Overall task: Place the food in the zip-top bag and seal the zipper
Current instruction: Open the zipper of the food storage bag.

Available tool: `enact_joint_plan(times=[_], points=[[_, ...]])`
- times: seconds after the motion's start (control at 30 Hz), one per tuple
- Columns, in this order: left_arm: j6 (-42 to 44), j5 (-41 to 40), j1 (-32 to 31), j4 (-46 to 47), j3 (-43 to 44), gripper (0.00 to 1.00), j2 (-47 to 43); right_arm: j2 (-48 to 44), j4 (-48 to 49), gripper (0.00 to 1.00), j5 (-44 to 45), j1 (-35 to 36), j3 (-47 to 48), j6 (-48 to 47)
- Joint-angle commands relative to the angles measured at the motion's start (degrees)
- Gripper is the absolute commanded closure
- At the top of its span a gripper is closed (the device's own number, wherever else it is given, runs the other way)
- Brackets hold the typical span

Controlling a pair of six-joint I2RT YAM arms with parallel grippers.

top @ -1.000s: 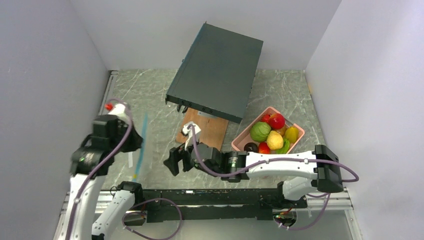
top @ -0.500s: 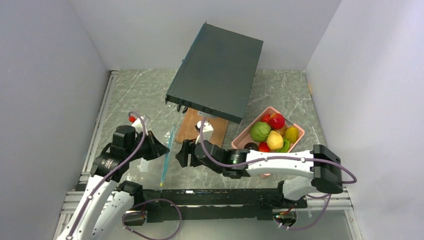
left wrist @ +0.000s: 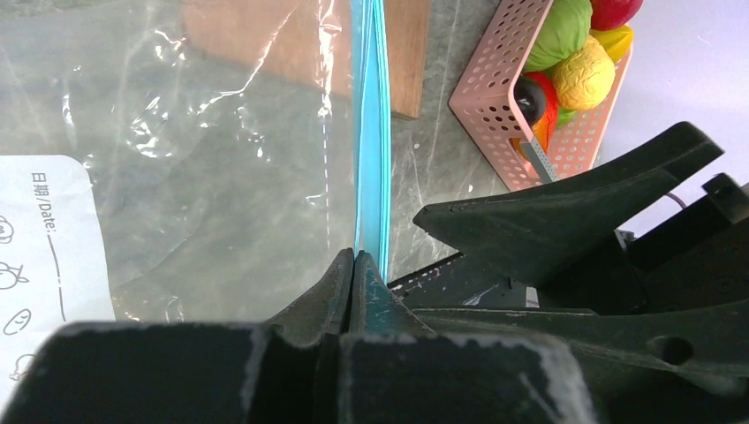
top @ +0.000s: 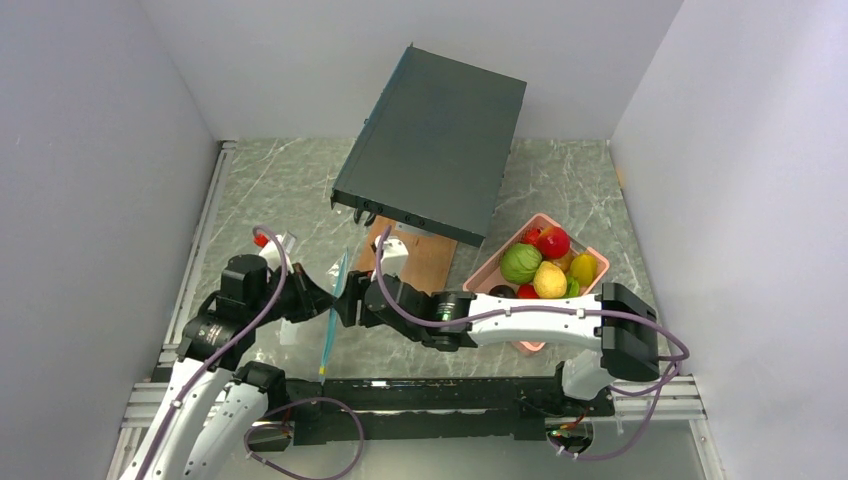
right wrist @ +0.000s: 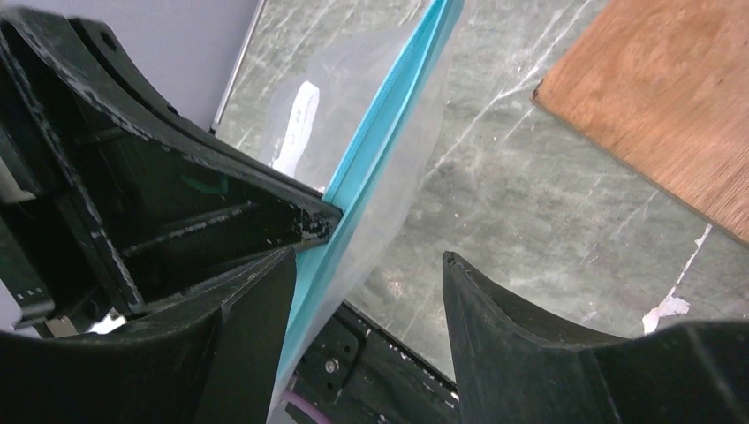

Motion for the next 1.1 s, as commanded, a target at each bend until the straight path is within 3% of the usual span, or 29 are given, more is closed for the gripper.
enact_joint_plan(times=[0.0,0.13,0.37,0.53,0.63,0.7,0.83,0.93,1.07], points=[[-0.31,0.72,-0.25,0.63,0.10,1.00,-0.81,1.37,-2.42,0.37,4.33,0.13,4.94,0.61],[-0.11,-0.03,-0.25,-0.79,1.52,1.00,-1.26,2.77,-1.30,0.39,5.47,0.09,5.17,0.06],[0.77,-1.82,-0.25,-3.24,3.62,1.00,-1.70,7.25,-5.88,0.52,8.38,0.73,8.66,-0.30],[1.30,-4.77,-0.23,-4.94,4.65,1.00,-1.35,9.20,-6.35,0.72,8.06,1.15,10.63,-1.11],[2.61,-6.72,-0.23,-7.06,6.20,1.00,-0.66,9.65,-4.56,0.96,6.80,1.52,11.33,-1.81],[4.39,-7.66,-0.24,-8.09,6.52,1.00,-0.13,9.38,-2.33,1.00,5.55,1.71,11.26,-2.11],[6.67,-10.74,-0.25,-9.99,6.28,0.83,1.15,8.92,2.41,1.00,2.56,1.77,10.48,-0.83],[7.72,-12.28,-0.36,-11.11,7.47,0.66,1.60,9.55,1.95,1.00,2.73,1.75,12.11,-0.02],[9.59,-15.90,-0.56,-14.36,10.42,0.50,3.22,10.14,1.23,1.00,2.87,1.76,13.84,0.57]])
